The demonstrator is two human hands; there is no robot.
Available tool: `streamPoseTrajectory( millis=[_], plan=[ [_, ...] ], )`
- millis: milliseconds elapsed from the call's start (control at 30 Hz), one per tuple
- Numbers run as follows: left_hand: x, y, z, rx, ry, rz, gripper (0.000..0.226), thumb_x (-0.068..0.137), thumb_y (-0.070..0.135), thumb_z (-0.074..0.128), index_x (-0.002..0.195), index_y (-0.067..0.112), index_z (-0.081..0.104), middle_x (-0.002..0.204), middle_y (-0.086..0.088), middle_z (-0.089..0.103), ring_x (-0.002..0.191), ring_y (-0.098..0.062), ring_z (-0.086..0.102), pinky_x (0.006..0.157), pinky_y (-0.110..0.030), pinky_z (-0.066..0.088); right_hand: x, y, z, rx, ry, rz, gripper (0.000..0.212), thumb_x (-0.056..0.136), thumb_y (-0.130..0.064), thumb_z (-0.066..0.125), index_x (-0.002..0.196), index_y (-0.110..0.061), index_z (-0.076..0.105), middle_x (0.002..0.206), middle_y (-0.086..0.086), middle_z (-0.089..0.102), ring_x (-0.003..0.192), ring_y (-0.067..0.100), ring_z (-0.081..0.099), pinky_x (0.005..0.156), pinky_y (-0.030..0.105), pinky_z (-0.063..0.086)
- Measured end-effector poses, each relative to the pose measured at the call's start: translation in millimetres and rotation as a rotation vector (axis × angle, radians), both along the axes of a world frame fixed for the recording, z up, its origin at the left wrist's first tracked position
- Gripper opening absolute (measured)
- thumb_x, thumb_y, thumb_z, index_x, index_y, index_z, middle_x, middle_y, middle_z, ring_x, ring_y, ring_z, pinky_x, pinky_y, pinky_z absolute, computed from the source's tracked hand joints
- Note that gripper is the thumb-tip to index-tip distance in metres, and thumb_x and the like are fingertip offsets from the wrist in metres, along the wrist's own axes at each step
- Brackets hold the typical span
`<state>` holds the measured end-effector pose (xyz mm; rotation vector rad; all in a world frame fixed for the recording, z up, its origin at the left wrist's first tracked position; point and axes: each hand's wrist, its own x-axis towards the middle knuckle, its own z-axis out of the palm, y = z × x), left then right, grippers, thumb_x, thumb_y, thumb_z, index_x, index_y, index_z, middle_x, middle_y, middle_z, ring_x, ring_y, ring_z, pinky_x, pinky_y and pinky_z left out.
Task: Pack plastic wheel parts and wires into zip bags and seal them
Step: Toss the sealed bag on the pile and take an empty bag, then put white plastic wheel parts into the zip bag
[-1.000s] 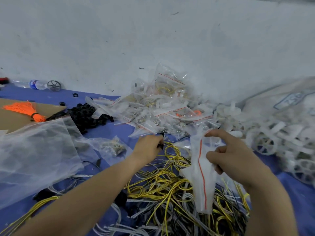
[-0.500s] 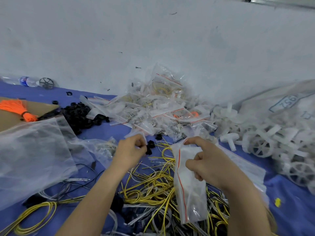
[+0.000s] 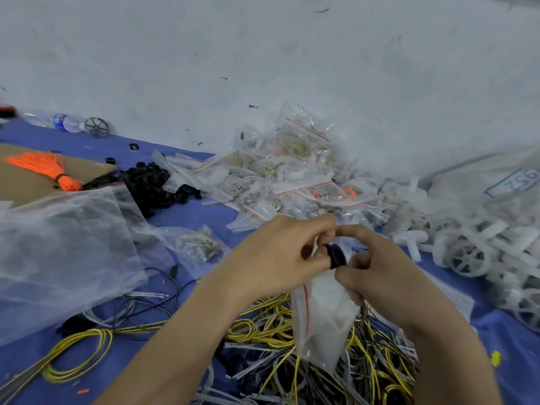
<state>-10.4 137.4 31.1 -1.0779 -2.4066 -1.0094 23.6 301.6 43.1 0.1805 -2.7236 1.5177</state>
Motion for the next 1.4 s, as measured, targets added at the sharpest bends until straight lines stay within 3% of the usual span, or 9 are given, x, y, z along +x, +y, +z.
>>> streamPoseTrajectory(
  millis=[133,267,467,767,900,967,1133,1233,1400],
  plan=[
    [-3,-9,2,-0.035,-0.048,0.047,0.01,0.086,0.023,0.063,0.082,0.021,0.054,0.056,0.005,0.046,0.049,-0.007,0.043,0.049,-0.02,0.031,7,2,6,0.032,0.053,-0.009,0.053,0.076,-0.004,0.057,0.119,-0.036,0.057,0.042,-0.004,0.044,0.037,0.004,0.039,0.047,0.018,0.037],
    [-30,-44,-1,0.325,-0.13,0.233,0.012,0.089,0.032,0.062,0.101,0.027,0.062,0.105,0.011,0.061,0.077,-0.007,0.061,0.067,-0.011,0.043,9,-1,12,0.128,0.102,-0.02,0.052,0.077,-0.007,0.058,0.124,-0.029,0.059,0.042,-0.006,0.05,0.037,0.001,0.044,0.044,0.009,0.033],
    [-77,-110,-86,-0.361,-0.62,0.786,0.074,0.08,0.048,0.068,0.143,0.028,0.033,0.145,-0.012,0.035,0.132,-0.032,0.035,0.109,-0.04,0.03,13,-6,12,0.149,0.124,0.006,0.05,0.079,-0.009,0.059,0.125,-0.029,0.059,0.043,-0.008,0.051,0.039,0.001,0.045,0.044,0.008,0.033],
    [-80,-115,-76,0.086,-0.368,0.928,0.01,0.094,0.01,0.05,0.099,0.003,0.053,0.086,-0.017,0.056,0.07,-0.026,0.045,0.054,-0.035,0.032,8,-12,6,0.151,0.088,0.009,0.052,0.081,-0.007,0.058,0.129,-0.028,0.056,0.044,-0.008,0.051,0.042,0.0,0.046,0.046,0.008,0.035],
    [-45,-93,-5,1.01,-0.503,0.382,0.017,0.095,-0.001,0.049,0.082,0.009,0.051,0.074,-0.003,0.063,0.063,-0.007,0.065,0.054,-0.024,0.047,6,-17,6,0.16,0.072,0.013,0.054,0.082,-0.006,0.058,0.132,-0.026,0.053,0.042,-0.007,0.05,0.039,0.0,0.046,0.044,0.008,0.034],
    [-18,-74,24,1.161,-0.541,0.074,0.021,0.091,-0.006,0.05,0.092,0.014,0.057,0.08,-0.001,0.067,0.077,-0.013,0.068,0.056,-0.021,0.051,5,-19,7,0.143,0.089,0.009,0.052,0.082,-0.006,0.058,0.13,-0.026,0.054,0.043,-0.005,0.05,0.039,0.0,0.047,0.045,0.008,0.035],
    [24,-18,34,0.71,-0.668,-0.328,0.046,0.081,-0.021,0.053,0.1,0.019,0.066,0.094,-0.005,0.065,0.082,-0.019,0.065,0.064,-0.028,0.055,11,-22,14,-0.06,0.102,0.141,0.027,0.071,0.008,0.059,0.066,-0.017,0.065,0.063,0.017,0.061,0.053,0.011,0.055,0.054,0.022,0.045],
    [25,-2,29,0.579,-0.546,-0.189,0.032,0.084,-0.023,0.045,0.088,0.006,0.058,0.091,-0.012,0.06,0.079,-0.023,0.06,0.065,-0.035,0.053,13,-13,16,-0.249,0.116,0.187,0.03,0.067,0.017,0.061,0.082,-0.007,0.069,0.079,0.021,0.068,0.073,0.034,0.063,0.067,0.037,0.052],
    [32,-1,31,0.356,-0.486,-0.189,0.011,0.091,-0.01,0.05,0.091,0.0,0.054,0.09,0.0,0.065,0.076,-0.01,0.06,0.063,-0.025,0.049,13,-3,20,-0.434,0.086,0.203,0.056,0.075,0.014,0.06,0.12,-0.018,0.063,0.095,0.018,0.071,0.087,0.027,0.066,0.079,0.034,0.052]
  ],
)
